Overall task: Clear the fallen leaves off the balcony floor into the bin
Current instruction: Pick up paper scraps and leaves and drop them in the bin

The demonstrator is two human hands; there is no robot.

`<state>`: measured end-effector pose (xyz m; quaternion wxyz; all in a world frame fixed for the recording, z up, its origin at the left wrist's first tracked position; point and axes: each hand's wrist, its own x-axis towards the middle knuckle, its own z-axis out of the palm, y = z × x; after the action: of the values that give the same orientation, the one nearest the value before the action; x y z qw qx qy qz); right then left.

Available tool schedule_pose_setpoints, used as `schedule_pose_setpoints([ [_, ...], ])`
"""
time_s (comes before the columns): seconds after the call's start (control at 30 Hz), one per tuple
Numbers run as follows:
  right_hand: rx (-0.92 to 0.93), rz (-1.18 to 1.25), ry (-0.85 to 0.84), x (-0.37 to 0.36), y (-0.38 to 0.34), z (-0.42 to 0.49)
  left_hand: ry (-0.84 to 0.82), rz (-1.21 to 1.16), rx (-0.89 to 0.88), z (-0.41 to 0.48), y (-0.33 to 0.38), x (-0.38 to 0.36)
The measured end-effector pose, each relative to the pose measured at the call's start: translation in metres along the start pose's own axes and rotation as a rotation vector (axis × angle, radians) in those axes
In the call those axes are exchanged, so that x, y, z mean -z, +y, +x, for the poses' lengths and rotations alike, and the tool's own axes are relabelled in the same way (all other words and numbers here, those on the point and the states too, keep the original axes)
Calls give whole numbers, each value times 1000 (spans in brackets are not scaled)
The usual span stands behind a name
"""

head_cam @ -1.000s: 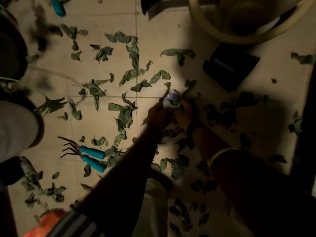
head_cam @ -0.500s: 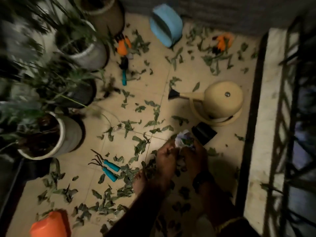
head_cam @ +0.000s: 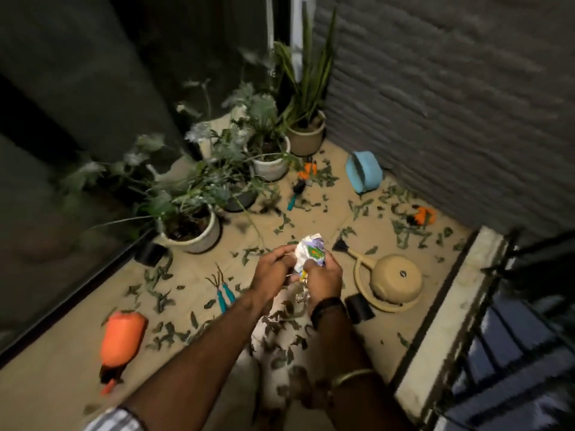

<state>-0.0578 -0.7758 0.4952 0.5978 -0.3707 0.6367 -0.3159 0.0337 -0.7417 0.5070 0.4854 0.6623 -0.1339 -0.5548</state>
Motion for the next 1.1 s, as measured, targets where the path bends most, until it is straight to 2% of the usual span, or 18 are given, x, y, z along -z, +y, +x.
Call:
schedule_pose_setpoints([
  [0.23, 52, -89, -300, -49, -34, -89, 182, -246, -81, -102, 31, 71],
  [0.43, 75, -163, -558, -128, -19, -184, 367, -372, -172, -182, 19, 179],
  [0.7, 97, -420, -831, -243, 70, -364, 616, -532, -210, -309, -58, 359],
  [0.9, 85, -470, -1035, -317, 140, -517, 802, -595, -230, -422, -117, 488],
  [1.1, 56, -616, -1229, -374, 198, -630, 988, -707, -249, -508, -168, 578],
])
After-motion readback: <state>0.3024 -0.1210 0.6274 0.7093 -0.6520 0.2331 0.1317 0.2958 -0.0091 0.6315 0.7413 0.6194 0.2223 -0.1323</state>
